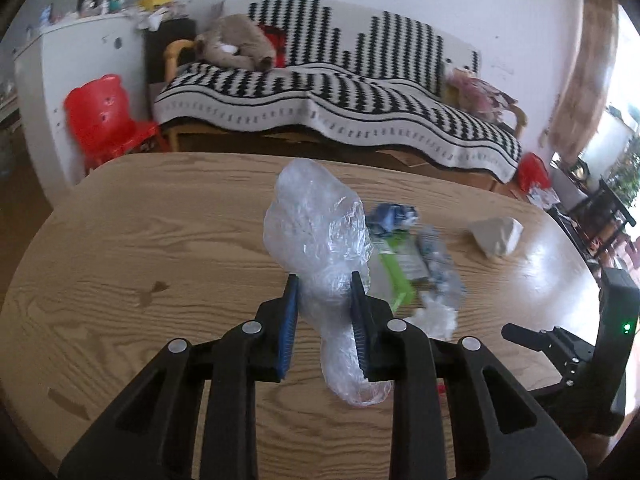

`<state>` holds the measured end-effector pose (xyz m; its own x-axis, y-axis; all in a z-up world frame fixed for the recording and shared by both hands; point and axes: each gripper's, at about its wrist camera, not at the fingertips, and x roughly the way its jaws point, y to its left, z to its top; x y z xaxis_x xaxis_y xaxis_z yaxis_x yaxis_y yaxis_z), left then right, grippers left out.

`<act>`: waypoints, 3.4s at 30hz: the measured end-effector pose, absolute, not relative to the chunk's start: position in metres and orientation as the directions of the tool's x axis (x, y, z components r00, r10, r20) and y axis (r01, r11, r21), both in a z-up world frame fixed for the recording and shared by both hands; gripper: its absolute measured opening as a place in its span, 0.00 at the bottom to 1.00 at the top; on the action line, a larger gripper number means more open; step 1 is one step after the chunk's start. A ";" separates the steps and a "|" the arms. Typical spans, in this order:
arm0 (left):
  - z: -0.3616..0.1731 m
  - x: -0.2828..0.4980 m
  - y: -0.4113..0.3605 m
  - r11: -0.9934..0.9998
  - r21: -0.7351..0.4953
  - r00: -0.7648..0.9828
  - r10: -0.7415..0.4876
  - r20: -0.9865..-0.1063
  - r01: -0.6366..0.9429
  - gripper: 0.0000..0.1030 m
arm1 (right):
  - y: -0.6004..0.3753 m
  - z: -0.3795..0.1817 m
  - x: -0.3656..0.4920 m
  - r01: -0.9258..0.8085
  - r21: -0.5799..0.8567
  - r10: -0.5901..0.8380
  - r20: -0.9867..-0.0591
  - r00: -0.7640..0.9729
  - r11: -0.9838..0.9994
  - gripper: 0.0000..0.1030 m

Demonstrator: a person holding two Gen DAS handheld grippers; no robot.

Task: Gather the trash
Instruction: 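Grasp the clear plastic bag with the left tool while the right tool grasps the white plastic bag, then carry both plastic bags over the bin and open both tools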

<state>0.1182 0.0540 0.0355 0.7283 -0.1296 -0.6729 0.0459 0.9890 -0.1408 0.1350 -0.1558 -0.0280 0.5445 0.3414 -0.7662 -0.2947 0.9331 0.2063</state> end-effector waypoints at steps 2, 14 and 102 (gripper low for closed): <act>0.036 0.116 0.062 0.990 -0.139 0.732 -0.119 -0.671 0.033 0.24 | -0.148 -0.031 0.142 -0.291 0.225 0.353 -0.767 0.535 0.930 0.89; 0.035 0.117 0.091 0.990 -0.141 0.734 -0.085 -0.674 -0.015 0.24 | -0.102 -0.052 0.173 -0.267 0.112 0.247 -0.800 0.548 0.957 0.56; -0.116 -0.108 -0.546 0.387 -0.229 0.015 -0.534 -0.845 0.893 0.24 | -0.688 -0.084 -0.236 0.638 0.250 -0.137 -0.858 0.494 0.729 0.30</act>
<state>-0.1080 -0.5458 -0.1164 0.0146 -0.5339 -0.8454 0.8932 0.3870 -0.2290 -0.2359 -0.6885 -0.0835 0.4941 -0.1374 -0.8585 0.6376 0.7285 0.2504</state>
